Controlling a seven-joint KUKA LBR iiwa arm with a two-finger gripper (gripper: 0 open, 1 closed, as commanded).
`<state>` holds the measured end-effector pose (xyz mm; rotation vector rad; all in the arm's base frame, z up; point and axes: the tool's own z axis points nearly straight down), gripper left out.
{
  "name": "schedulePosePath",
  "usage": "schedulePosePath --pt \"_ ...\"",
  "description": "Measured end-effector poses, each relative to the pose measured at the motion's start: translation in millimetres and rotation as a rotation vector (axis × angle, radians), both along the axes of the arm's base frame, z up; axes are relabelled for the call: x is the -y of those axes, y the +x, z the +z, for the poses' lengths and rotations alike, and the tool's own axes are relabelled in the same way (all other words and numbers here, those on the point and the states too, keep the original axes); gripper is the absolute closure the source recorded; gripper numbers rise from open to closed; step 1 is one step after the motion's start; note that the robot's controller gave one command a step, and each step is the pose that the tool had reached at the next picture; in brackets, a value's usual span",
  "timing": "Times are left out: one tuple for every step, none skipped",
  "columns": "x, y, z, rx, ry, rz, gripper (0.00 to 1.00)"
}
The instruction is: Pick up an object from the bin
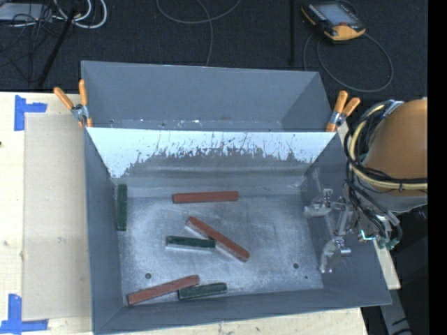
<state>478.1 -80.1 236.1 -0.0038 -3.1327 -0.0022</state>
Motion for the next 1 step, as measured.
schedulePosePath --pt "-0.3 1.5 3.1 0.007 -0.001 0.003 0.00"
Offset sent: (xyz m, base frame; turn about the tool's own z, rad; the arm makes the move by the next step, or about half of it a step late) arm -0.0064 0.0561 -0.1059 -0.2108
